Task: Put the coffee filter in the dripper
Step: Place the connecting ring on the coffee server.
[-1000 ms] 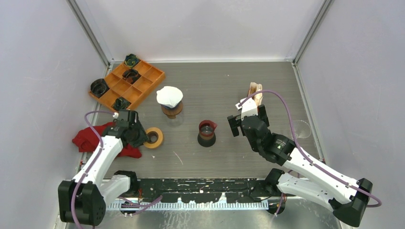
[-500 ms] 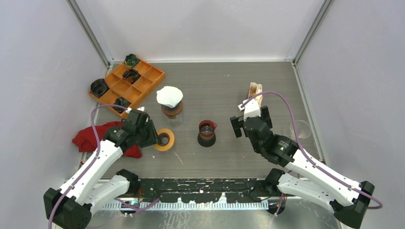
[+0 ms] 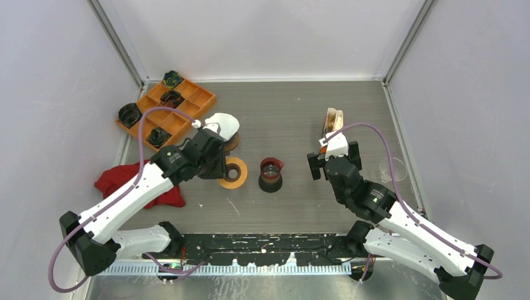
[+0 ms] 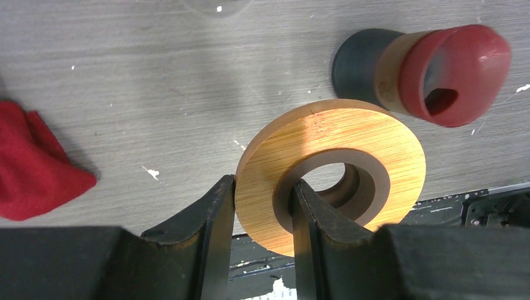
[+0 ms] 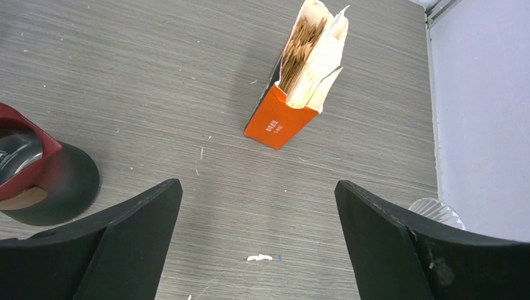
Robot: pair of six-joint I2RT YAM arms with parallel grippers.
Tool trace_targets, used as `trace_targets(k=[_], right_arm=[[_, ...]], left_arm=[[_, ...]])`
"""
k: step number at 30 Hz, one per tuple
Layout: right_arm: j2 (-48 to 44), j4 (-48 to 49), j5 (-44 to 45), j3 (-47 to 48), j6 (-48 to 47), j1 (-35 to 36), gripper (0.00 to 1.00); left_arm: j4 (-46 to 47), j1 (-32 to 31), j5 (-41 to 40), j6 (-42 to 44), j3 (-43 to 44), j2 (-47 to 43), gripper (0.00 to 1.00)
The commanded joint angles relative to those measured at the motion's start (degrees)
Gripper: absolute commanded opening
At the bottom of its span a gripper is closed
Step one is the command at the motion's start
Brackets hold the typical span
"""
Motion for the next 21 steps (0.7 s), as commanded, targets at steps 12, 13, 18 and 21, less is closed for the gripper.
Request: trace_targets(k=[12, 13, 18, 21], right_arm=[[-10.0, 6.0, 4.9, -2.2, -0.3, -0.2, 1.00], [-10.3, 6.0, 4.9, -2.2, -0.3, -0.2, 1.00], [-10.6, 6.1, 5.3, -2.4, -0.3, -0.2, 1.00], [-10.4, 6.1, 5.3, -2.4, -0.4, -0.2, 1.00]], left_arm=[[1.2, -7.8, -2.2, 6.7, 20.6, 17.8, 0.15], [1.4, -8.0, -1.7, 7.0, 21.5, 18.9, 0.15], [1.6, -9.0, -0.2, 8.5, 25.5, 24.7, 0.15], [1.8, -9.3, 0.6, 9.2, 27.5, 27.6, 0.15]])
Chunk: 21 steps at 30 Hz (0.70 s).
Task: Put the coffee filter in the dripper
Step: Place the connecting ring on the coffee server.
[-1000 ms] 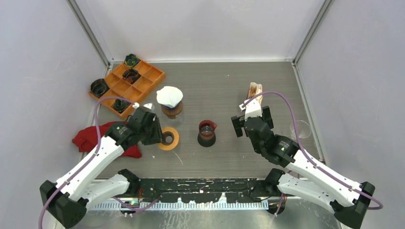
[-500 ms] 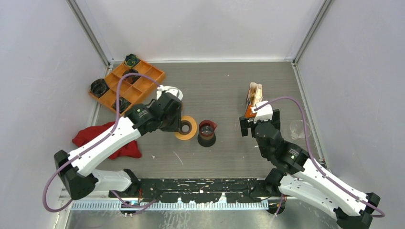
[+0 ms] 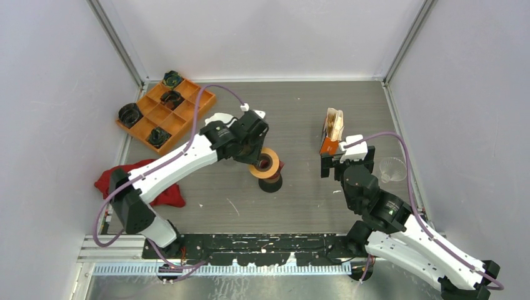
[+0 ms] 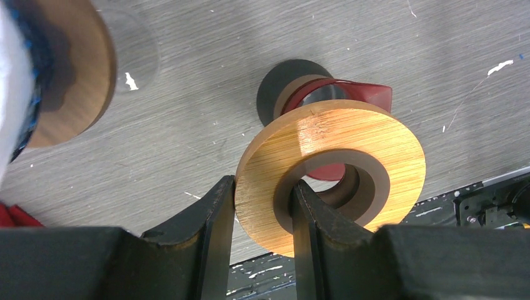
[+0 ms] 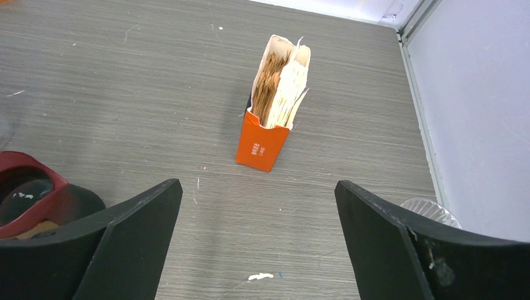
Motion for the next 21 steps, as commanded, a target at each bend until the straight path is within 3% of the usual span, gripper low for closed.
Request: trace_targets(k=[1, 21], right_arm=[[-0.3, 3.1, 1.5, 0.1, -0.2, -0.1, 1.00], [0.7, 3.1, 1.2, 0.0, -0.7, -0.1, 1.00]], left_arm=[[2.3, -0.7, 1.8, 2.3, 4.7, 3.2, 0.15], [-0.6, -0.8, 2.7, 4.7, 10.2, 12.2, 0.21]])
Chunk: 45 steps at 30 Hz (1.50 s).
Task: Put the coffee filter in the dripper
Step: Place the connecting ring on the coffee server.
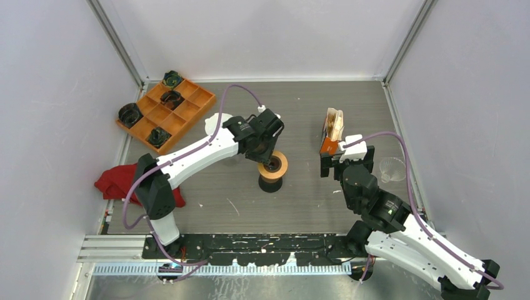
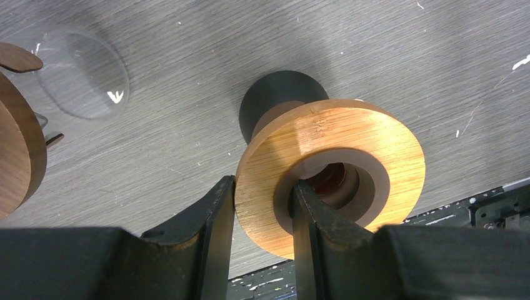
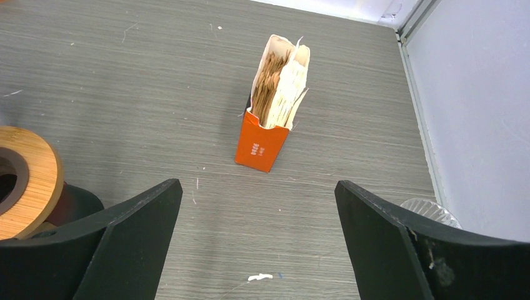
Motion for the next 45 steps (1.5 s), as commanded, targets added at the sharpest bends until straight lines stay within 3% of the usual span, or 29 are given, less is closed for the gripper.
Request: trace_targets(k=[1, 12, 19, 25, 45], right_arm=[[0.5, 2.7, 1.0, 0.3, -0.7, -0.1, 1.00], [0.4, 2.8, 0.9, 0.3, -0.6, -0.1, 1.00], [0.5, 2.8, 0.4, 0.3, -0.6, -0.1, 1.00], [0.4, 2.8, 0.2, 0.3, -0.5, -0.1, 1.00], [-0.1, 2.8, -0.9, 0.2, 0.1, -0.1, 1.00]], left_arm=[[-1.0, -0.2, -0.4, 0.9, 2.7, -0.4, 0.22], [-2.5, -0.2, -1.5, 1.1, 3.5, 0.0, 0.28], [-2.3, -0.2, -1.7, 1.1, 3.8, 0.5, 0.41], [-2.3, -0.2, -1.7, 1.0, 4.4, 0.9, 0.47], [-1.7, -0.2, -4.3, 0.5, 4.9, 2.1, 0.44]])
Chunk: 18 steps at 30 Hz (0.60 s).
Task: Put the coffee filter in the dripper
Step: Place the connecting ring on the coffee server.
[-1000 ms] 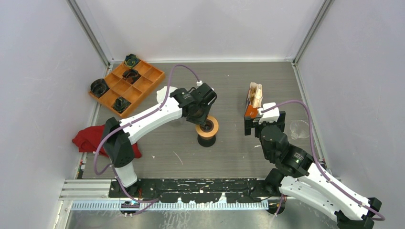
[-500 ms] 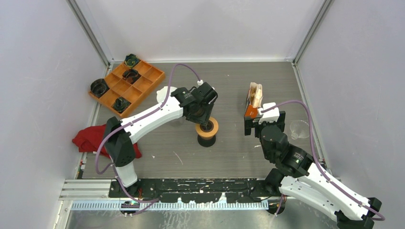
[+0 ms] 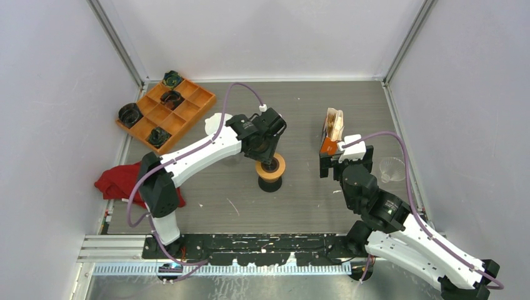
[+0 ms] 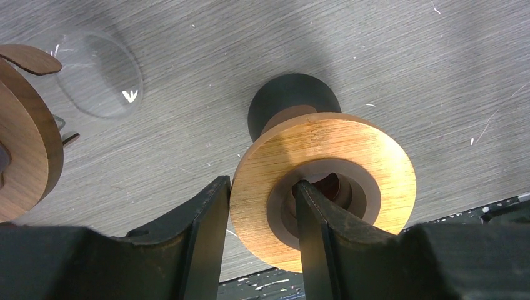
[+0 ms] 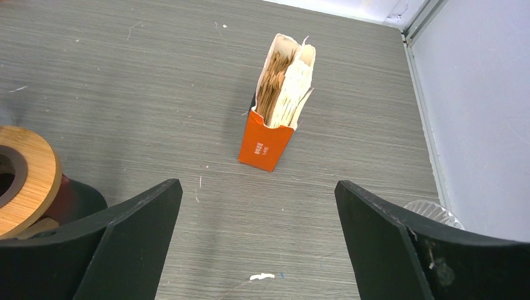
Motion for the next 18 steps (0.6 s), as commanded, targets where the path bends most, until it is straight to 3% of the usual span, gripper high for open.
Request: trace_targets(k=[1, 12, 18], right_arm=[[-0.4, 2.8, -0.1, 0.2, 0.2, -0.1, 1.00], [-0.1, 2.8, -0.6, 0.2, 0.2, -0.1, 1.00], [0.8, 2.8, -1.9, 0.5, 0.4, -0.1, 1.00]], left_arm=[[1.0, -0.2, -2.1, 0.4, 2.4, 0.2, 0.44], [1.3, -0.2, -3.2, 0.2, 2.8, 0.0, 0.46], [1.3, -0.1, -4.5, 0.2, 2.5, -1.5, 0.52]])
